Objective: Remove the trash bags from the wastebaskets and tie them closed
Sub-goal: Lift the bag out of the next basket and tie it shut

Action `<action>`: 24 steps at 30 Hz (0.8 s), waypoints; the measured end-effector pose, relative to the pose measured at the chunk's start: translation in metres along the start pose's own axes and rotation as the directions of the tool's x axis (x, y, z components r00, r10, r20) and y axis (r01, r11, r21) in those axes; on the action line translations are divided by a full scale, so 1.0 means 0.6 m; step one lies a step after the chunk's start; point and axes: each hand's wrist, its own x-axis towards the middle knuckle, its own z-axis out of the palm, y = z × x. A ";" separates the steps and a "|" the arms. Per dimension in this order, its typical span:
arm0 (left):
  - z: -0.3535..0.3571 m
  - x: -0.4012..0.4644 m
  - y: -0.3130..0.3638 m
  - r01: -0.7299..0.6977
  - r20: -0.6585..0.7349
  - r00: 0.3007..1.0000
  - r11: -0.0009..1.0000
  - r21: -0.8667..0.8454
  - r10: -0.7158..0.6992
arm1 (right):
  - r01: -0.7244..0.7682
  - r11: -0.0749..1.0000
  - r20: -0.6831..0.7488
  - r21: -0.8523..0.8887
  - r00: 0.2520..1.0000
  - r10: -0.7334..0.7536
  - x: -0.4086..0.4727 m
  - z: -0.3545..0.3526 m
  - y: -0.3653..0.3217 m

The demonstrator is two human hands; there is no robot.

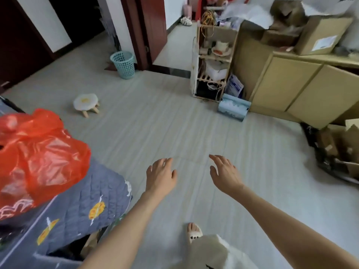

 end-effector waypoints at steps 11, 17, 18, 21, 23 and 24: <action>-0.161 0.435 -0.189 0.241 -0.074 0.966 0.965 -0.100 -0.249 | 0.170 0.985 0.106 -0.019 0.980 -0.167 0.523 -0.034 -0.206; -0.240 0.719 -0.356 0.280 -0.064 0.954 0.946 -0.163 -0.293 | 0.191 0.979 0.177 -0.065 0.968 -0.177 0.831 -0.016 -0.360; -0.258 0.757 -0.381 0.291 -0.063 0.950 0.942 -0.167 -0.305 | 0.198 0.977 0.209 -0.079 0.962 -0.178 0.877 -0.020 -0.387; -0.318 0.869 -0.458 0.299 -0.076 0.946 0.939 -0.168 -0.315 | 0.208 0.974 0.221 -0.093 0.958 -0.183 1.014 -0.038 -0.469; -0.357 0.944 -0.510 0.310 -0.076 0.943 0.937 -0.163 -0.325 | 0.217 0.973 0.221 -0.073 0.955 -0.196 1.095 -0.048 -0.522; -0.367 0.973 -0.530 0.314 -0.088 0.940 0.936 -0.159 -0.330 | 0.223 0.972 0.225 -0.072 0.953 -0.202 1.127 -0.050 -0.542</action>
